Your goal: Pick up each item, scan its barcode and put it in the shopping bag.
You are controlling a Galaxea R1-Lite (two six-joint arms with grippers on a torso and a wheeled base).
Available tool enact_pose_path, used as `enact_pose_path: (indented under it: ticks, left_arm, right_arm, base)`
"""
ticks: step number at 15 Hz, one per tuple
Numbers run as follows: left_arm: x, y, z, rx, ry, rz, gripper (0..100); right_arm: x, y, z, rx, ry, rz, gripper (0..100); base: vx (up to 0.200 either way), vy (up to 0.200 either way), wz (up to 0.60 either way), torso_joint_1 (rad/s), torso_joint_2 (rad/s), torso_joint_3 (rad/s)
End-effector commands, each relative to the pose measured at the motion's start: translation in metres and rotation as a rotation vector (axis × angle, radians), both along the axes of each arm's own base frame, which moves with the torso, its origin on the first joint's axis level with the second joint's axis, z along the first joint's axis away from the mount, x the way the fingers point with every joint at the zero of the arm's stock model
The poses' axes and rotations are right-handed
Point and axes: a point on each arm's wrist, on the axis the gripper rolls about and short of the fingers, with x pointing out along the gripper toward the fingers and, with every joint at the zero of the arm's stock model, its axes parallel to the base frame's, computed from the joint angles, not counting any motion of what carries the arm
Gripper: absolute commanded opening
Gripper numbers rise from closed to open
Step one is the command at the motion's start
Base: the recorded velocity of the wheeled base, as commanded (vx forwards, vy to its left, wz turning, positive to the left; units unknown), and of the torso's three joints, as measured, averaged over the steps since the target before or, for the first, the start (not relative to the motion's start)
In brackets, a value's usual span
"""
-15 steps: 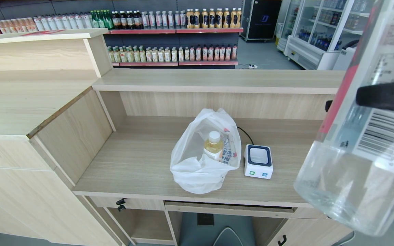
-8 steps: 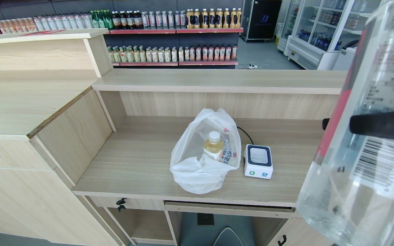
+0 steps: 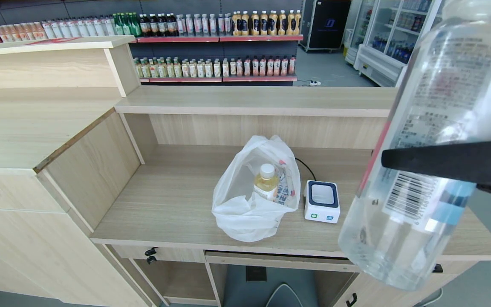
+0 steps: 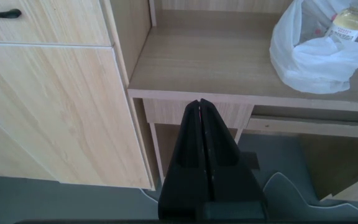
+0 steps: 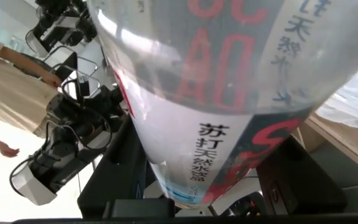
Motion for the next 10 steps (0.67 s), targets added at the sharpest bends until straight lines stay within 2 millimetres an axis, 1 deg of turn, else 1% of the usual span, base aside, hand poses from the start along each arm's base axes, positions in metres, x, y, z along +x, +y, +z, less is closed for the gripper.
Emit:
enact_pose_path:
  ticks: [1,7,10]
  left_arm:
    - [0.0,0.0,0.0,0.0,0.0,0.0,0]
    - [0.0,0.0,0.0,0.0,0.0,0.0,0]
    - [0.0,0.0,0.0,0.0,0.0,0.0,0]
  right_arm:
    - [0.01,0.008,-0.008,-0.026,0.025,-0.007,0]
    - [0.016,0.012,-0.013,-0.029,0.029,-0.016,0]
    - [0.023,0.01,-0.022,-0.046,0.033,-0.048,0]
  base:
    - [0.0,0.0,0.0,0.0,0.0,0.0]
    - [0.0,0.0,0.0,0.0,0.0,0.0]
    - [0.0,0.0,0.0,0.0,0.0,0.0]
